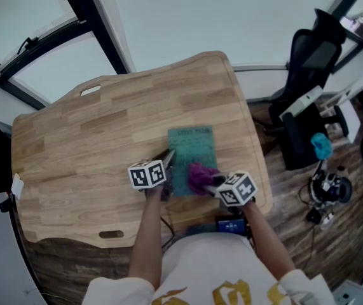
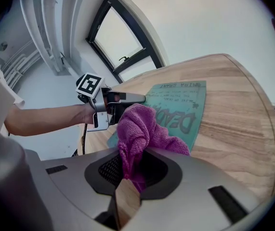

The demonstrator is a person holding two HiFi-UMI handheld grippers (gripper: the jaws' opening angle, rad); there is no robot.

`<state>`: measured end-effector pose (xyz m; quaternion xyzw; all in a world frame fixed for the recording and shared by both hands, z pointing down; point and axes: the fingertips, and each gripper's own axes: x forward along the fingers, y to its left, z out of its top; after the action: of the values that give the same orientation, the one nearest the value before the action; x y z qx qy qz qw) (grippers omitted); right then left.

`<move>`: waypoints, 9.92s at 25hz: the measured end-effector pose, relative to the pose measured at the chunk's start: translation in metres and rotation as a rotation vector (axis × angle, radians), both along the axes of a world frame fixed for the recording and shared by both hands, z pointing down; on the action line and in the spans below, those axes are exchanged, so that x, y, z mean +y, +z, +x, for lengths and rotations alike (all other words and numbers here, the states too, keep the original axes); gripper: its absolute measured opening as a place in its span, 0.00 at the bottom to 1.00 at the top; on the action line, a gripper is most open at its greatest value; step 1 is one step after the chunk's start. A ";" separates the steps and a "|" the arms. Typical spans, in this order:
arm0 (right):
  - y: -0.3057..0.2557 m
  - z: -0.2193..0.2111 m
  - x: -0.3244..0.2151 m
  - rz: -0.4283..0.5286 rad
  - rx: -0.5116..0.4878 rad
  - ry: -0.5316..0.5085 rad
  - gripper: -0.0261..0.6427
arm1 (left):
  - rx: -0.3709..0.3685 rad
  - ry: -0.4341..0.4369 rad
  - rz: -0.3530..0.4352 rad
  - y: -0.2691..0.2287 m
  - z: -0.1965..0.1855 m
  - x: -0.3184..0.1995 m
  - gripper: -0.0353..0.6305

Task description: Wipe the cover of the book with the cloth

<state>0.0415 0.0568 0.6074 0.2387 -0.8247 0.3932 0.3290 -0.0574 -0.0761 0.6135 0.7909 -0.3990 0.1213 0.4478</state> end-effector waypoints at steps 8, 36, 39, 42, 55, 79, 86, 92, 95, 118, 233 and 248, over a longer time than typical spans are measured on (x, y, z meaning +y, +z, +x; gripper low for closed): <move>0.000 0.000 -0.001 -0.003 0.010 -0.010 0.14 | -0.004 0.000 -0.002 0.001 0.001 0.001 0.18; -0.003 -0.008 -0.064 0.060 0.054 0.067 0.14 | -0.001 -0.004 -0.008 0.005 0.001 0.003 0.18; -0.002 -0.009 -0.071 0.062 0.050 0.070 0.13 | -0.002 -0.003 -0.009 0.004 0.001 0.003 0.18; -0.002 -0.010 -0.079 0.065 0.053 0.080 0.13 | -0.002 -0.003 -0.010 0.005 0.000 0.004 0.18; -0.003 -0.010 -0.123 0.082 0.040 0.136 0.13 | 0.000 0.001 -0.010 0.004 0.001 0.004 0.18; -0.006 0.015 -0.181 0.234 0.139 0.347 0.13 | 0.003 0.023 -0.015 0.004 0.010 0.006 0.18; -0.006 0.014 -0.182 0.238 0.159 0.345 0.14 | 0.001 0.023 -0.015 0.004 0.009 0.006 0.18; -0.005 0.014 -0.181 0.231 0.164 0.343 0.13 | 0.001 0.022 -0.016 0.003 0.009 0.006 0.18; -0.005 0.013 -0.182 0.224 0.161 0.343 0.13 | -0.001 0.024 -0.015 0.003 0.010 0.006 0.18; -0.005 -0.044 -0.174 0.228 0.132 0.214 0.14 | -0.001 0.023 -0.017 0.004 0.010 0.006 0.18; -0.001 -0.014 -0.026 -0.125 -0.069 0.070 0.13 | -0.010 0.024 0.002 0.002 0.008 0.002 0.18; -0.002 -0.019 -0.044 -0.132 -0.078 0.062 0.13 | -0.013 0.018 -0.002 0.006 0.007 0.004 0.18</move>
<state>0.0222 0.0124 0.6055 0.2263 -0.8015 0.4656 0.2994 -0.0502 -0.0723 0.6194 0.7931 -0.3946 0.1308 0.4451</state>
